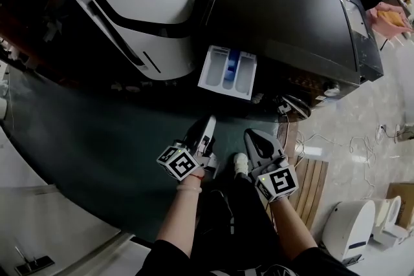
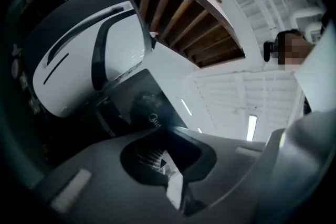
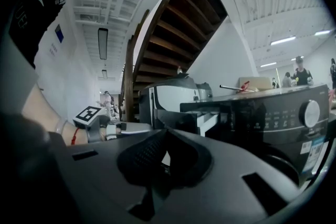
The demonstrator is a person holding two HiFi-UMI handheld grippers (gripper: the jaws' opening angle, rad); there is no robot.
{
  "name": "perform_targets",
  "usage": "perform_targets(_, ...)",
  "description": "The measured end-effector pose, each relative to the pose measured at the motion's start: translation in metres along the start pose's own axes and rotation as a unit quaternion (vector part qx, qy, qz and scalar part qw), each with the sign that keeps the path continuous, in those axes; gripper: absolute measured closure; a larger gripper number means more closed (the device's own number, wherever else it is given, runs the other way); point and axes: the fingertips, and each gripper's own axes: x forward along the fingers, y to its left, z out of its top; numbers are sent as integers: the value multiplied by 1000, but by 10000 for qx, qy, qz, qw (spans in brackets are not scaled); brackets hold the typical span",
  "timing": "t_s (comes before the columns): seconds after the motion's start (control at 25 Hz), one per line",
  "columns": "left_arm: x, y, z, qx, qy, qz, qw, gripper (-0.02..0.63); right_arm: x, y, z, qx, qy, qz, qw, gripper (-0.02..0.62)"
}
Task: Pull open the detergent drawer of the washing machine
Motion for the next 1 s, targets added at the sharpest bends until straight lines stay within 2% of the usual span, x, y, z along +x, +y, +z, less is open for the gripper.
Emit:
perform_targets(0.2, -4, -22, 13, 782, 410, 70, 9961, 597, -5, 6, 19, -19, -93, 37, 9999, 583)
perform_targets(0.48, -13, -50, 28, 1835, 758, 193, 9799, 597, -11, 19, 48, -169, -221, 116, 9995, 583)
perform_targets(0.84, -32, -76, 36, 2778, 1161, 507, 9522, 597, -25, 25, 73, -294, -223, 158, 9992, 583)
perform_targets(1.0, -39, -87, 43, 2947, 1128, 640, 9467, 597, -33, 27, 82, -359, -276, 181, 9988, 583)
